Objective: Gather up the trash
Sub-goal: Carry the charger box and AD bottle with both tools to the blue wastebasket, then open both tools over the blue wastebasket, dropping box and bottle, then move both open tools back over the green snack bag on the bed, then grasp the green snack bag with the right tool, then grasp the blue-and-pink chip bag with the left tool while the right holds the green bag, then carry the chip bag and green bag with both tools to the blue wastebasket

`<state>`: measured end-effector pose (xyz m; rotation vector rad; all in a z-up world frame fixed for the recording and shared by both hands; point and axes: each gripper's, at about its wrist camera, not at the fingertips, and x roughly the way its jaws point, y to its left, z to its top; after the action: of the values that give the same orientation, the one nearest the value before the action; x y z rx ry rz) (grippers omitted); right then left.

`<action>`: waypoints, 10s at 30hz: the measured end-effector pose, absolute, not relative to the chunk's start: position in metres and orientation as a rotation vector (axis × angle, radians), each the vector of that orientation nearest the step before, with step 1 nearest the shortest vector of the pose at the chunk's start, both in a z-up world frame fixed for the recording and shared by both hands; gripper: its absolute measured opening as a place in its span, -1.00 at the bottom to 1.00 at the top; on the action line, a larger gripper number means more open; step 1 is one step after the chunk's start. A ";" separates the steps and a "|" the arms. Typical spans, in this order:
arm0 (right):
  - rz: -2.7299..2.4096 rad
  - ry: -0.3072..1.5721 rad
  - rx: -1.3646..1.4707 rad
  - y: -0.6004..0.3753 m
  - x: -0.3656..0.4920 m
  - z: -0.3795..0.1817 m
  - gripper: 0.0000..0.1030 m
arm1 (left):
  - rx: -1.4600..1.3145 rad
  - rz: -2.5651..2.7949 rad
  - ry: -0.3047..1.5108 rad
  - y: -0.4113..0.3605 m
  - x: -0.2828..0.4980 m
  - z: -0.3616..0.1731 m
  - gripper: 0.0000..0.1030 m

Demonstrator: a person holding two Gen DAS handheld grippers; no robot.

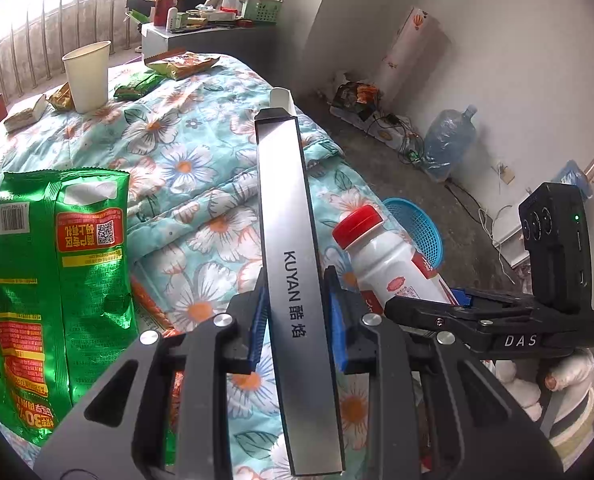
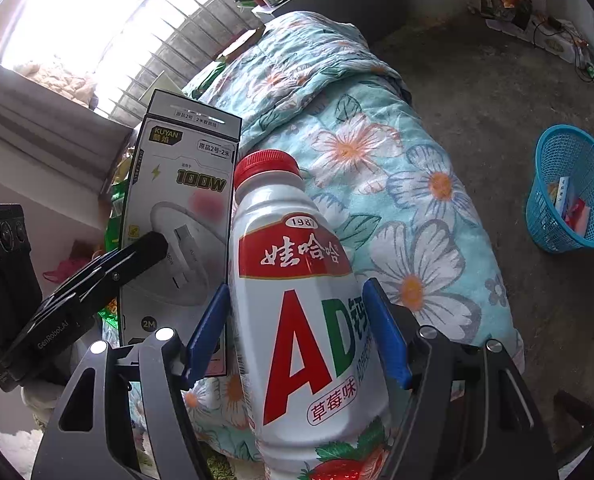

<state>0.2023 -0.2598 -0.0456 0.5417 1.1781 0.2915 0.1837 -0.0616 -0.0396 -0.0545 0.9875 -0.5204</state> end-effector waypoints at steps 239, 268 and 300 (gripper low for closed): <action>0.414 1.158 0.929 -0.241 0.227 -0.082 -0.50 | -0.455 -0.404 0.968 0.072 0.148 -0.061 -0.75; 0.356 0.979 1.033 -0.293 0.204 -0.043 -0.89 | -0.163 -0.299 0.799 0.053 0.141 -0.007 -1.00; 0.236 0.728 1.025 -0.376 0.143 -0.003 -0.89 | -0.064 -0.370 0.640 0.009 0.117 0.042 -1.00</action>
<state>0.1432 -0.3759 -0.0029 1.0255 0.7281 0.2361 0.1165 0.0092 0.0417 -0.0642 0.6396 -0.3699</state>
